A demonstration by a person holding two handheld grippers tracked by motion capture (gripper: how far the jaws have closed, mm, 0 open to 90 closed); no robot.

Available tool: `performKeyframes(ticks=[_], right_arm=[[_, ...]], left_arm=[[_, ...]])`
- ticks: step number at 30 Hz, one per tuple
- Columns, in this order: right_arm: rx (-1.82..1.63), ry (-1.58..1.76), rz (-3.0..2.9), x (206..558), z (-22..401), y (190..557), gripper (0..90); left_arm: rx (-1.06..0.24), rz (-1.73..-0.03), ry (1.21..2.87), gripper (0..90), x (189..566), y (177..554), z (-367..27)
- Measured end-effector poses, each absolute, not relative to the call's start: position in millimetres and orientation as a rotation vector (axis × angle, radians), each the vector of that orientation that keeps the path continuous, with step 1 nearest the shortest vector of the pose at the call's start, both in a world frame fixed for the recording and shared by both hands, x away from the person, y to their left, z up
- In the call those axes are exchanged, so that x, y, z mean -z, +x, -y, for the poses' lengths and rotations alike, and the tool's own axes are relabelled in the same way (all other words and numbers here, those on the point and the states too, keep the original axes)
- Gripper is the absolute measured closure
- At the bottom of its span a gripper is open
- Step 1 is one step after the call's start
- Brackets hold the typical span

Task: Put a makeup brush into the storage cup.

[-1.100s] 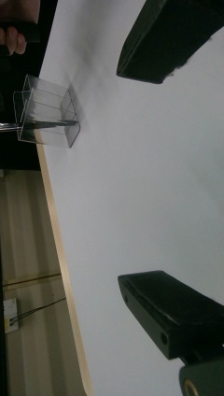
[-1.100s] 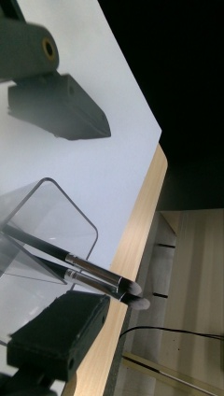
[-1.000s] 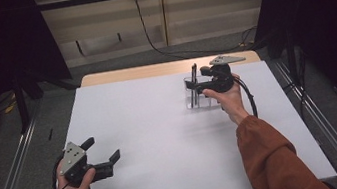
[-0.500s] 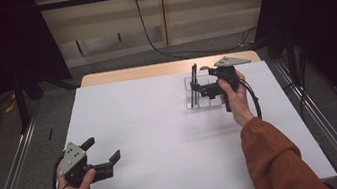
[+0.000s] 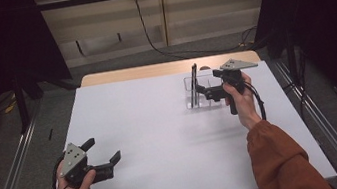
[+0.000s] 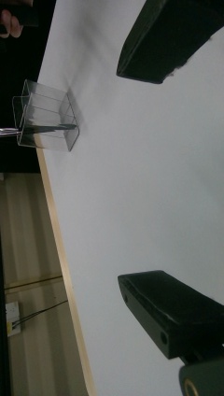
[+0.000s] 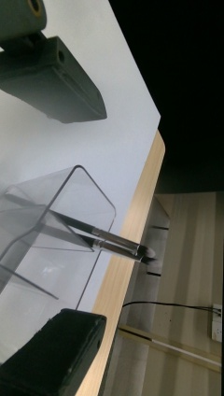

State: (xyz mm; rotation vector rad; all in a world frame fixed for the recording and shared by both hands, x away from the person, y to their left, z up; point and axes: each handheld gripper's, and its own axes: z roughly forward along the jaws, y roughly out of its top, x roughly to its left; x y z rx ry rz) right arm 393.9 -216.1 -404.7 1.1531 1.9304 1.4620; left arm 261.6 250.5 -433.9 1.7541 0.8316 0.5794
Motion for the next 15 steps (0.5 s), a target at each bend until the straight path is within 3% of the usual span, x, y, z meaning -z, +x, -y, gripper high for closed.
performKeyframes(ticks=[15], right_arm=[[-1.41, 1.159, -1.88, 401.8, 240.0, 368.1, 4.3]], left_arm=[[-0.578, -0.832, 1.757, 2.7, 434.1, 262.5, -249.1]])
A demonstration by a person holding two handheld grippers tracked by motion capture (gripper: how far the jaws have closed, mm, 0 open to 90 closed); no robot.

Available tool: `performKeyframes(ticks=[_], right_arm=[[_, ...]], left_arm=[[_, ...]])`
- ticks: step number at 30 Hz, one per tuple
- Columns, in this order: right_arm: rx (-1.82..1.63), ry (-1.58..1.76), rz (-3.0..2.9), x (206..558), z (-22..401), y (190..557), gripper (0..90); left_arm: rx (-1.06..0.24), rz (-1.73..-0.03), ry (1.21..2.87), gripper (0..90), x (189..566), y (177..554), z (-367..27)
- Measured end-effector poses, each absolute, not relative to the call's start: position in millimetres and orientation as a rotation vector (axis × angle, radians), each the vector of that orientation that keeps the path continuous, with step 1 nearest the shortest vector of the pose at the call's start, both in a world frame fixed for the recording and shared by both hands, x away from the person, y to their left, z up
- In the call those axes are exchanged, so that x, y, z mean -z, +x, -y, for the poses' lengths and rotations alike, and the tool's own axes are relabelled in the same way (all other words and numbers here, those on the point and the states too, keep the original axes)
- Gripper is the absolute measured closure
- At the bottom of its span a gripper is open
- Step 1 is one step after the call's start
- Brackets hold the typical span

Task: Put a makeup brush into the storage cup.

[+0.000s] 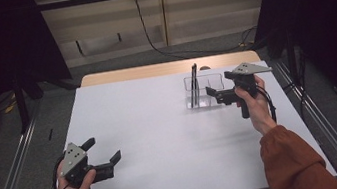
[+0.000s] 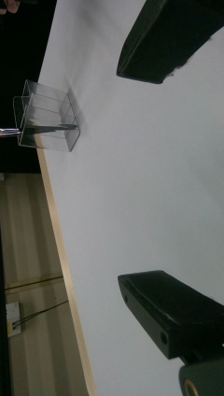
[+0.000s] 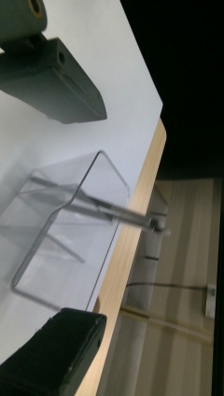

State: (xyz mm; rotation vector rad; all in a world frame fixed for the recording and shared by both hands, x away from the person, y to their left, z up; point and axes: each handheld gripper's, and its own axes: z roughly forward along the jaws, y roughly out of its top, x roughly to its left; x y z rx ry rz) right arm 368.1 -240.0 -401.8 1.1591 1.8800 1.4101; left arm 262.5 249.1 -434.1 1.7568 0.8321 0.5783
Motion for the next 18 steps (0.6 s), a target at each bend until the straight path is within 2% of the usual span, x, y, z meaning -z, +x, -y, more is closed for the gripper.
performKeyframes(ticks=[18], right_arm=[[-1.425, 1.209, -1.82, 412.8, 265.4, 326.0, 4.5]], left_arm=[[-0.577, -0.833, 1.76, 2.6, 434.3, 264.3, -247.5]])
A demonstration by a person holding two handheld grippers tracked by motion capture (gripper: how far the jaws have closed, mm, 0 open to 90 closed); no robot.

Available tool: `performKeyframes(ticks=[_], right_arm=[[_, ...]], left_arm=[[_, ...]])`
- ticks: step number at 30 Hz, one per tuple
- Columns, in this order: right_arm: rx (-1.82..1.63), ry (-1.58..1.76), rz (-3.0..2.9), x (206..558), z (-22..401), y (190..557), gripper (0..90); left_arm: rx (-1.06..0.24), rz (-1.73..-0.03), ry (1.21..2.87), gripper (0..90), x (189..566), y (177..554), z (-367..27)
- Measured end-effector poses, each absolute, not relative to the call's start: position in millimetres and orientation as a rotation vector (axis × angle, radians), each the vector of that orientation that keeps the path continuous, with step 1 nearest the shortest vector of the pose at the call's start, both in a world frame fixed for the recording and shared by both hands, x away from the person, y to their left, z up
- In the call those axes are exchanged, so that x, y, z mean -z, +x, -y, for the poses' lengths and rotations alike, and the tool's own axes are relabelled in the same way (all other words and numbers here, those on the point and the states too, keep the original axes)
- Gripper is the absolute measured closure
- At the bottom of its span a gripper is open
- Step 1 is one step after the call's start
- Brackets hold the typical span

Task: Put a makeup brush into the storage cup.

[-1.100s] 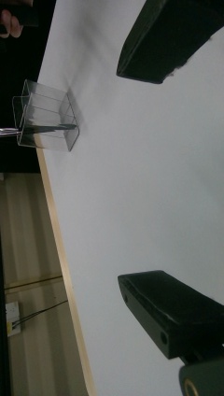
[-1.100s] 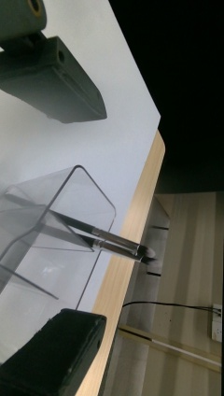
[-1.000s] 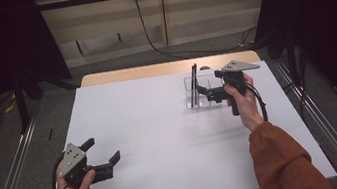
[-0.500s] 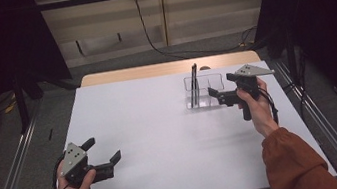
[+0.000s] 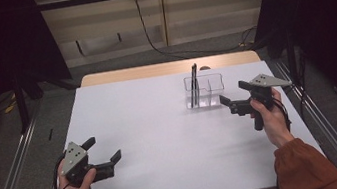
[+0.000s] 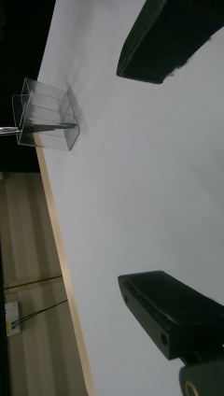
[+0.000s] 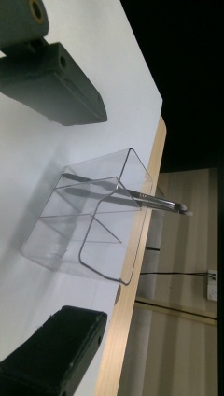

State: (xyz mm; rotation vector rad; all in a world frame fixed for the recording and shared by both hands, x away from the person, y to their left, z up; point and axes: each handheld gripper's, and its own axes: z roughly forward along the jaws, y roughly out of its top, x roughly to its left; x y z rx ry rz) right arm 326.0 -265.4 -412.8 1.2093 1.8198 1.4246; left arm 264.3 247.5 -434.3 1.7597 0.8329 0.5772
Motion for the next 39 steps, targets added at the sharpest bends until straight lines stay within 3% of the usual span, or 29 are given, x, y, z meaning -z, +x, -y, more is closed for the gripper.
performKeyframes(ticks=[39], right_arm=[[-1.376, 1.225, -1.795, 435.9, 305.3, 231.8, 2.5]], left_arm=[[-0.571, -0.846, 1.733, 2.6, 434.0, 261.9, -250.1]])
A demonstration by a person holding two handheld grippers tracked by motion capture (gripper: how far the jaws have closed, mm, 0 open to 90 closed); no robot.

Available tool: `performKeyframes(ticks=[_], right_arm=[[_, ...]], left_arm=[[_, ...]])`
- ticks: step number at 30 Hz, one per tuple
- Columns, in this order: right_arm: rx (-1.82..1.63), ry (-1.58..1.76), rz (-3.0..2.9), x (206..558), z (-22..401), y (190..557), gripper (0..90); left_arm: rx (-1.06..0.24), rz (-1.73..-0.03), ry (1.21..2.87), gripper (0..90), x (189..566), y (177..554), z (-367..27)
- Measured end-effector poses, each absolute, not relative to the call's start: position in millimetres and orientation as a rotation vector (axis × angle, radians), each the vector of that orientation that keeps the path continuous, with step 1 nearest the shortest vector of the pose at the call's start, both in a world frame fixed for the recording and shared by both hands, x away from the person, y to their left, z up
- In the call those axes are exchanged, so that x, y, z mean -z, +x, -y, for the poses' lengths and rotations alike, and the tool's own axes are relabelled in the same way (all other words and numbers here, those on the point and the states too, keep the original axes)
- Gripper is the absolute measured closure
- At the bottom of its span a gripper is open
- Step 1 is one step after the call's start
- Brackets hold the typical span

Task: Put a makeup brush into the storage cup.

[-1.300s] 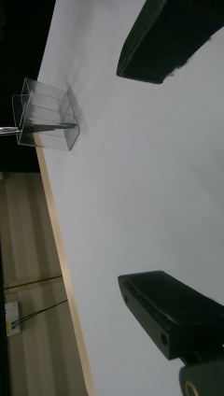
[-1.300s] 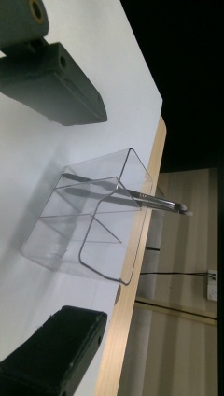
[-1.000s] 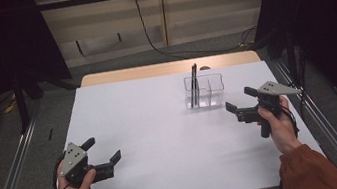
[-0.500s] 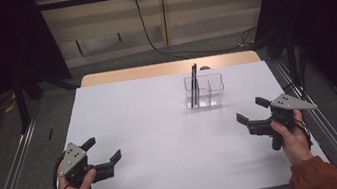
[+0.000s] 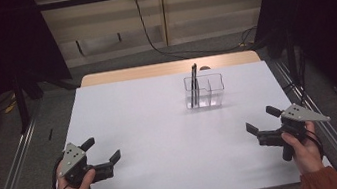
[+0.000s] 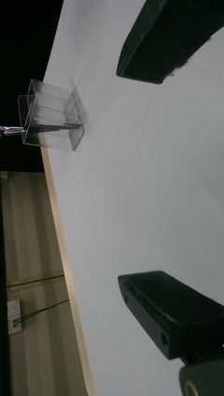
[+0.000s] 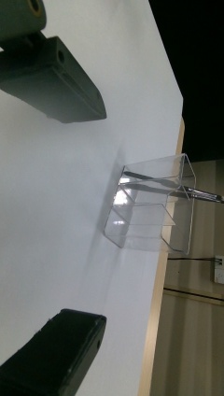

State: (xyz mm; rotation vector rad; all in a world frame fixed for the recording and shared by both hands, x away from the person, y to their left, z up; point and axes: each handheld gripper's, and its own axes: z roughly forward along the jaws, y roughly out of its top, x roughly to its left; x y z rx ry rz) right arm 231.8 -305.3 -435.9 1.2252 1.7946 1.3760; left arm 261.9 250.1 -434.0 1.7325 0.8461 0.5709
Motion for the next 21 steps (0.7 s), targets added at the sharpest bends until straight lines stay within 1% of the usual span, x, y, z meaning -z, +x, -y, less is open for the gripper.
performKeyframes(ticks=[14, 21], right_arm=[[-1.337, 1.235, -1.804, 443.3, 311.9, 212.4, 2.6], [-1.354, 1.226, -1.821, 444.9, 312.4, 211.3, 2.6]], left_arm=[[-0.577, -0.842, 1.734, 2.6, 433.3, 260.1, -251.5], [-0.574, -0.86, 1.721, 2.5, 433.0, 259.5, -253.4]])
